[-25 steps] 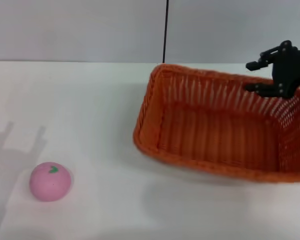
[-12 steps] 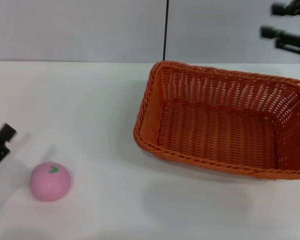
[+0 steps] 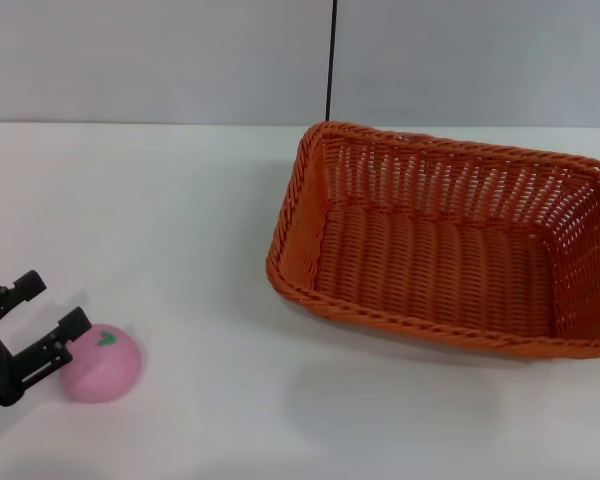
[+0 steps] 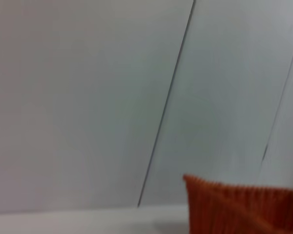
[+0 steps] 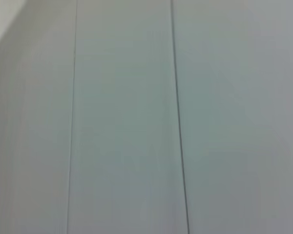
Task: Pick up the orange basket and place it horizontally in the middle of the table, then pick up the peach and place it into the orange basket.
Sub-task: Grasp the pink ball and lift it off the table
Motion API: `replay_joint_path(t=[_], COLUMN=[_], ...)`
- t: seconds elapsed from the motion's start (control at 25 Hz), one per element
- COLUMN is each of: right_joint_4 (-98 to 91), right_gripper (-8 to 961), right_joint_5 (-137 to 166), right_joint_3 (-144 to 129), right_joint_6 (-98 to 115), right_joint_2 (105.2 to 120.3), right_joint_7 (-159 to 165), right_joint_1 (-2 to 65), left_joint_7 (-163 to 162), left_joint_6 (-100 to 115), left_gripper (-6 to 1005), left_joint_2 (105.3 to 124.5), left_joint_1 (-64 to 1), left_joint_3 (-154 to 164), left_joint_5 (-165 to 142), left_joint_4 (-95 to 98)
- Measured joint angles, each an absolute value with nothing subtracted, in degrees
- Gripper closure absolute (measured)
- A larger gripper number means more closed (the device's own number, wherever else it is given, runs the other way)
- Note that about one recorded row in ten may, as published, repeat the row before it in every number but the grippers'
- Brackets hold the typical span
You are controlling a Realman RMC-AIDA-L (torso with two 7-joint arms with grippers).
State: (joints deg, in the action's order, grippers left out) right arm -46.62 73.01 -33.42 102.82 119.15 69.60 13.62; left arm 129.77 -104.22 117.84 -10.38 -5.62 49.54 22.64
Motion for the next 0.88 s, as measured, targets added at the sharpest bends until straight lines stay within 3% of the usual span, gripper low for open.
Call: replay_joint_path(t=[0.36, 0.88], right_joint_4=[-37.0, -33.0], right_gripper=[460, 461], right_joint_5=[68.0, 67.8], right_joint_3=[-32.6, -31.1], right_joint_6=[106.8, 107.6], right_joint_2=[119.21, 119.11], right_joint_7=[67.6, 67.1], right_joint_1=[9.9, 9.9], left_joint_7=[129.3, 129.4], left_joint_6=[-99.4, -95.1], left_gripper=[186, 187], left_joint_2=[117.82, 118.10], left_joint_1=[-10.3, -9.8], left_joint_3=[3.8, 8.5], left_joint_5=[49.6, 49.9], left_joint_4=[25.9, 26.1])
